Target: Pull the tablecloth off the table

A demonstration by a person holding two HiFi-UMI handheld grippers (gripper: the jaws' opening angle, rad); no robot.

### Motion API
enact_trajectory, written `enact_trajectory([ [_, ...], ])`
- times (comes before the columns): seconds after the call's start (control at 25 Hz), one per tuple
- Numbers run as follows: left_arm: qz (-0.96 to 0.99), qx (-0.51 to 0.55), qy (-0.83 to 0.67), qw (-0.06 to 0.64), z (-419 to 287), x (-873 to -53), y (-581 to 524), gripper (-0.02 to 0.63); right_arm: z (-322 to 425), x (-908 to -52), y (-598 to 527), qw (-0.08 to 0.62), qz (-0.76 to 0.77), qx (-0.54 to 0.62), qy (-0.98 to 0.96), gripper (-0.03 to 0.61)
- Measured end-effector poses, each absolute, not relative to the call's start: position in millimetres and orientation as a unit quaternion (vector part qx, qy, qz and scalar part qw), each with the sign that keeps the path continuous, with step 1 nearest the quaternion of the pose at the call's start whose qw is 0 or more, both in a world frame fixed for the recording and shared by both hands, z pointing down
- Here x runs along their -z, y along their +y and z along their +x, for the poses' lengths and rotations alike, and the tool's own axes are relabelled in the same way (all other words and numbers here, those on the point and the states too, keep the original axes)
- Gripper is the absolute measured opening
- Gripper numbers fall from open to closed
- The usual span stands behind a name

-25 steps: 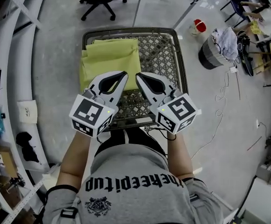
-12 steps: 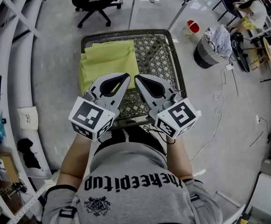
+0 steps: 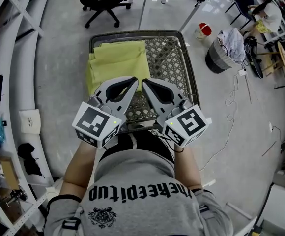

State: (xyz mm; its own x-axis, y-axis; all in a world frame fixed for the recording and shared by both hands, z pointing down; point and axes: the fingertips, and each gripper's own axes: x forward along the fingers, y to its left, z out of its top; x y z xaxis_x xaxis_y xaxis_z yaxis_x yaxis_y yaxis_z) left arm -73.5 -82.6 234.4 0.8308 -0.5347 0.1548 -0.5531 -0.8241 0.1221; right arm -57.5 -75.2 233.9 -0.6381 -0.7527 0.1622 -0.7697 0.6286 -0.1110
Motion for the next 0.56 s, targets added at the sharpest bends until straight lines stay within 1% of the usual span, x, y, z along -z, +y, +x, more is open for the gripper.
enact_trajectory([
  [0.56,0.956,-0.035,-0.282,0.077,-79.5,-226.5,-81.4,0.014,-65.8,-229.9,-76.0,0.051,0.429,-0.081,-0.898,0.011],
])
